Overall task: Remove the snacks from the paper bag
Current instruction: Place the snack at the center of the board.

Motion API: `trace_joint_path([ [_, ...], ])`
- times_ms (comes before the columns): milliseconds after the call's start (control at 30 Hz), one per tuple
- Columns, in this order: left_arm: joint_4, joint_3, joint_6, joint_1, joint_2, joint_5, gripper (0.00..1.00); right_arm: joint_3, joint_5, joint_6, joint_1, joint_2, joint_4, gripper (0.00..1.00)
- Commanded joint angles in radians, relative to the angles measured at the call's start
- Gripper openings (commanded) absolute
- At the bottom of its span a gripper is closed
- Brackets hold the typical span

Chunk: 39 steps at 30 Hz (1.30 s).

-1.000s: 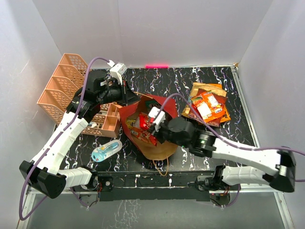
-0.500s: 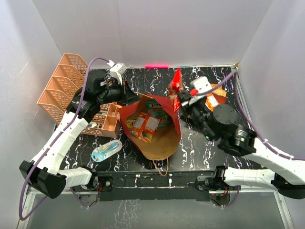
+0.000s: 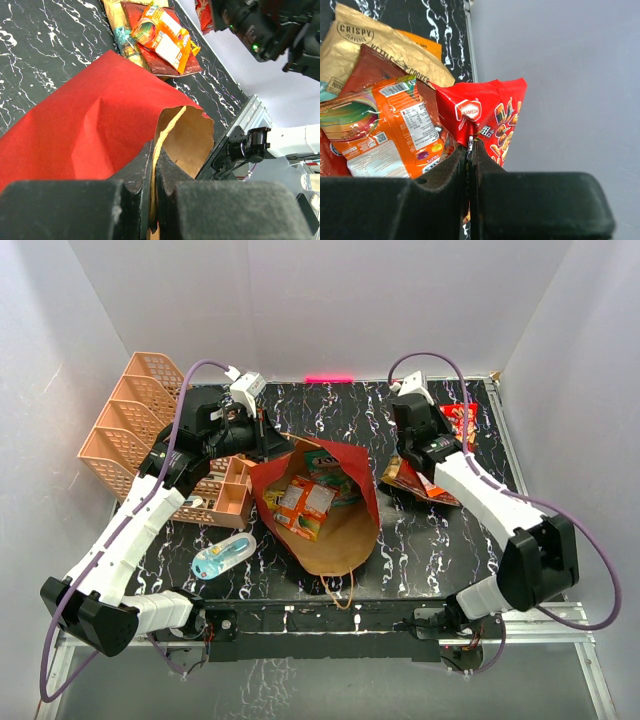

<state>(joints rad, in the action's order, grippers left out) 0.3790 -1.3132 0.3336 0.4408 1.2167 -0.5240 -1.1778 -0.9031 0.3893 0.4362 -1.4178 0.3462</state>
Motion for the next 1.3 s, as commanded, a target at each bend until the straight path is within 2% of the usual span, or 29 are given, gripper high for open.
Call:
trace_joint_path([
  [0,0.01,-0.024,-0.001,-0.002,-0.03,-0.007,0.0,-0.023,0.047,-0.058,-0.056,-0.071,-0.032,0.07],
  [367,0.03,-0.045,-0.016,-0.002,-0.031,-0.01,0.0,0.029,0.158,-0.094,-0.082,-0.293,-0.056,0.08],
  [433,0.033,-0.043,-0.019,-0.002,-0.032,-0.008,0.0,0.04,0.199,-0.11,-0.082,-0.315,-0.055,0.13],
  [600,0.037,-0.045,-0.024,-0.002,-0.034,-0.005,0.0,0.041,0.236,-0.146,-0.083,-0.311,-0.017,0.36],
  [667,0.035,-0.044,-0.024,-0.002,-0.032,-0.006,0.0,0.032,0.252,-0.148,-0.082,-0.274,0.008,0.48],
  [800,0.029,-0.043,-0.022,-0.002,-0.026,-0.009,0.0,-0.038,0.3,-0.193,-0.082,-0.176,0.129,0.61],
  [867,0.023,-0.038,-0.019,-0.002,-0.026,-0.01,0.0,-0.048,0.365,-0.232,-0.082,-0.103,0.177,0.67],
  [967,0.011,-0.026,-0.014,-0.002,-0.026,-0.013,0.0,0.012,0.544,-0.288,-0.082,0.042,0.177,0.74],
  [1100,0.0,-0.012,-0.009,-0.002,-0.022,-0.021,0.0,0.2,0.802,-0.305,-0.081,0.252,0.078,0.78],
  [1267,0.0,-0.013,-0.005,-0.002,-0.018,-0.018,0.0,0.345,1.149,-0.332,-0.074,0.434,-0.001,0.77],
])
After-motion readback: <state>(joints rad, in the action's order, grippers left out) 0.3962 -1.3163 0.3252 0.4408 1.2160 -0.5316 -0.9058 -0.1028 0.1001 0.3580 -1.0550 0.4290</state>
